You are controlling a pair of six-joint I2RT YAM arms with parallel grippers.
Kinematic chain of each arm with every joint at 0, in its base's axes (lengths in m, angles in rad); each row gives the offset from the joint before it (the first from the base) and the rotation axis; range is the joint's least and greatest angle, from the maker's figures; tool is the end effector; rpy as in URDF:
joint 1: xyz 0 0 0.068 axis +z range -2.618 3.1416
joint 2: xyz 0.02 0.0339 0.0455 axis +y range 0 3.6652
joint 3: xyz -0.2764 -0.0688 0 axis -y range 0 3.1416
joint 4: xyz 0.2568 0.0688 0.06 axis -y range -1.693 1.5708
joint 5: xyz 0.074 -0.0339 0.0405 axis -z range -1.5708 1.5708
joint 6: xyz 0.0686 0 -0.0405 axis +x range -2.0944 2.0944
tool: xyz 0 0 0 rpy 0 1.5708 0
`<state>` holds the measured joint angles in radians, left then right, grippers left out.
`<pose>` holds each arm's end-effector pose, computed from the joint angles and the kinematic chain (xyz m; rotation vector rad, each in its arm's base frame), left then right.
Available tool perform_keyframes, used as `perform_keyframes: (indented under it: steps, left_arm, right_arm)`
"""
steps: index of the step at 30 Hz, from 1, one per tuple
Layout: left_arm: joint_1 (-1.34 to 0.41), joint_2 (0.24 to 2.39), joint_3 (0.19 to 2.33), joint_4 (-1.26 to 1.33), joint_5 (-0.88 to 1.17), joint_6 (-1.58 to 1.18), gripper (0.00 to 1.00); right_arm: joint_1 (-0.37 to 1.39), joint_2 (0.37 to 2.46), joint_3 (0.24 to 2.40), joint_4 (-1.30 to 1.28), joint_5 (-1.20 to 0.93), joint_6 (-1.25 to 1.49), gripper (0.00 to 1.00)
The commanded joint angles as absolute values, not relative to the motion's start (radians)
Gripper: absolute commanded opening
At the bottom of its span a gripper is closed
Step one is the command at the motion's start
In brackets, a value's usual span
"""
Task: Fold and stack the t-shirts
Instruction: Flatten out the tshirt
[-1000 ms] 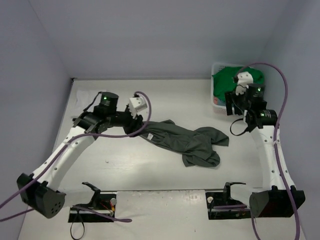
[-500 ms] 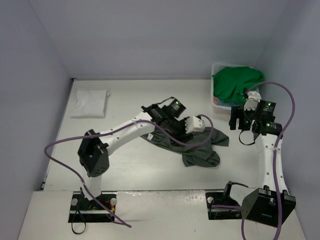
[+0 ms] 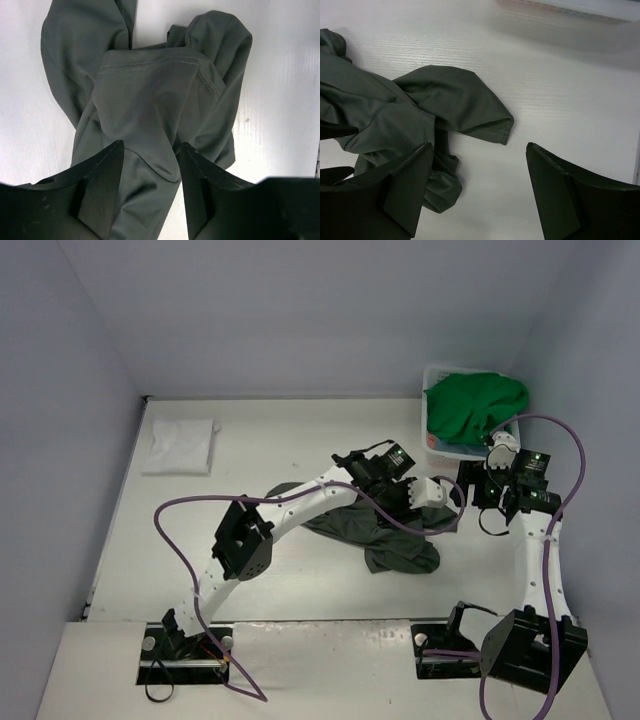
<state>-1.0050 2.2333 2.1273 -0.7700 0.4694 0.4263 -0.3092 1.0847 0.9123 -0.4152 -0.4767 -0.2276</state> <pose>0.2624 -0.4710 0.2601 1.7917 1.7331 -0.8257 0.2634 -0.0511 0.2981 -0.1850 2.0833 0.1914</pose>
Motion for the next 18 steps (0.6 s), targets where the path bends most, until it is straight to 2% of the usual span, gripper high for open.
perform_keyframes:
  steps: [1,18]
  left_arm:
    - [-1.023,2.220,2.200,-0.772,0.460,0.423,0.43]
    - [-1.051,2.302,2.192,-0.758,0.416,0.425,0.42]
  right_arm:
    - [-0.318,1.086,0.933,-0.376,-0.505,-0.224,0.72]
    - [-0.319,1.069,0.931,-0.377,-0.517,-0.225,0.72]
